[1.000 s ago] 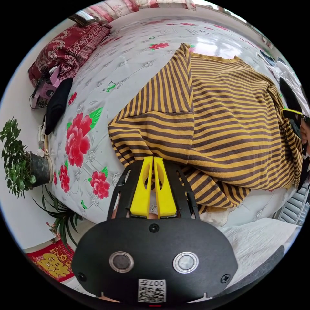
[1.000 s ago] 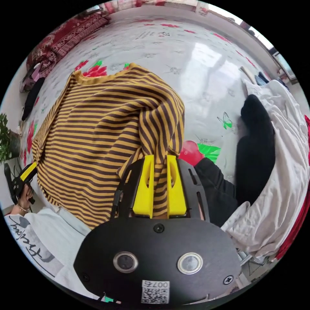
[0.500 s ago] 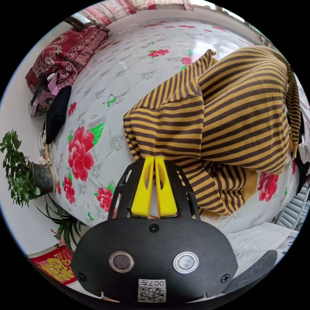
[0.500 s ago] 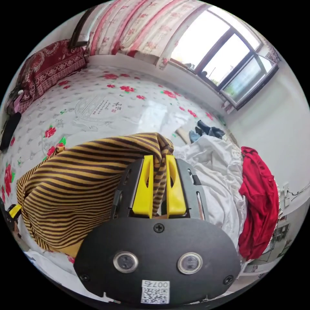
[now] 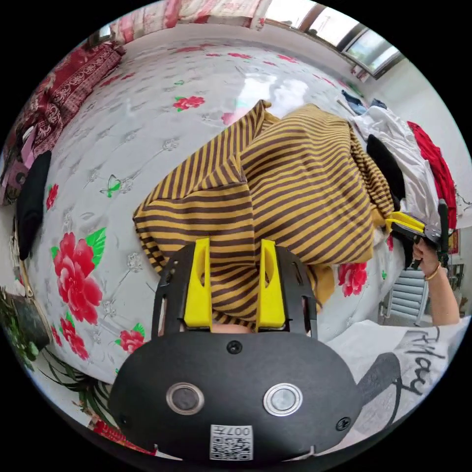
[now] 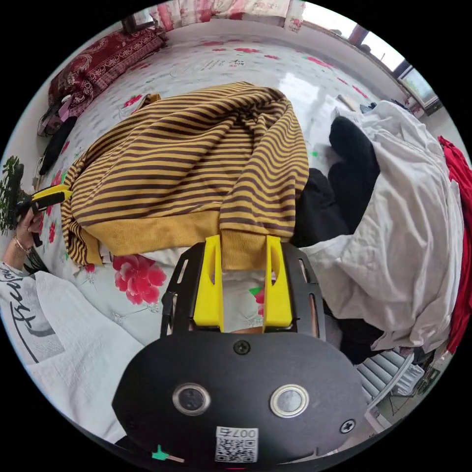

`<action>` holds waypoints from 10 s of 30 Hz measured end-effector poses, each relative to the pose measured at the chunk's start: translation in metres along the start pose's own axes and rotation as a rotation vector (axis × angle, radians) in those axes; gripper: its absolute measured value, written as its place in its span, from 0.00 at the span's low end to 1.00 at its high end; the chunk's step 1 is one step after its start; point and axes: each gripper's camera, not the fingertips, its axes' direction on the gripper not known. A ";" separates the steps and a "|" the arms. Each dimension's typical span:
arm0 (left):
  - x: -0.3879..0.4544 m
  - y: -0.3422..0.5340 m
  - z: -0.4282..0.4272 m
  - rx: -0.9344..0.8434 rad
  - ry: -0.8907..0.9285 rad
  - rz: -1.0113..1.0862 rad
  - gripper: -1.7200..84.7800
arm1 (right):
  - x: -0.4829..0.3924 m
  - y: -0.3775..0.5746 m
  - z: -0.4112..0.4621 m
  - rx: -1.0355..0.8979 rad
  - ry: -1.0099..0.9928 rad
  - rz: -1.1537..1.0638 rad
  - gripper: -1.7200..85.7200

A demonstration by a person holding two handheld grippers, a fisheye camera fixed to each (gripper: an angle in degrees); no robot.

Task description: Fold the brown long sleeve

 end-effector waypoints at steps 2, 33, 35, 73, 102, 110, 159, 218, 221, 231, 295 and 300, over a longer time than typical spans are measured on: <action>-0.001 -0.023 0.013 -0.038 -0.112 0.088 0.06 | -0.005 -0.010 0.012 -0.035 0.048 -0.007 0.14; -0.111 -0.057 0.014 -0.092 -0.121 -0.168 0.03 | 0.047 -0.168 -0.070 -0.072 0.153 -0.191 0.08; -0.111 -0.083 -0.007 -0.019 -0.187 -0.036 0.01 | 0.086 -0.178 -0.132 0.181 0.294 0.016 0.09; -0.215 0.201 -0.120 0.440 0.452 -0.192 0.02 | 0.111 0.111 -0.143 0.250 -0.397 -0.024 0.15; -0.251 0.171 -0.156 0.608 0.291 -0.173 0.02 | 0.064 0.093 -0.152 0.404 -0.257 -0.221 0.03; -0.216 0.267 0.022 0.042 0.206 -0.438 0.03 | 0.010 0.166 0.038 -0.109 -0.305 -0.127 0.02; -0.176 0.228 -0.053 0.078 0.232 -0.633 0.01 | 0.039 0.067 -0.013 0.314 0.320 0.409 0.03; -0.098 0.121 -0.023 0.198 0.049 0.216 0.09 | -0.059 -0.007 0.018 0.069 -0.328 0.039 0.08; -0.116 0.127 -0.013 0.136 0.018 0.143 0.09 | -0.046 -0.035 0.018 0.092 -0.329 0.022 0.09; -0.132 0.093 0.026 0.016 -0.088 0.000 0.08 | -0.103 -0.101 0.053 0.069 -0.139 -0.352 0.08; -0.184 0.046 0.024 0.135 -0.147 -0.133 0.01 | -0.112 -0.155 0.052 -0.082 -0.067 -0.230 0.06; -0.188 0.051 0.023 0.148 -0.151 -0.093 0.01 | -0.111 -0.108 -0.006 -0.005 -0.009 -0.338 0.03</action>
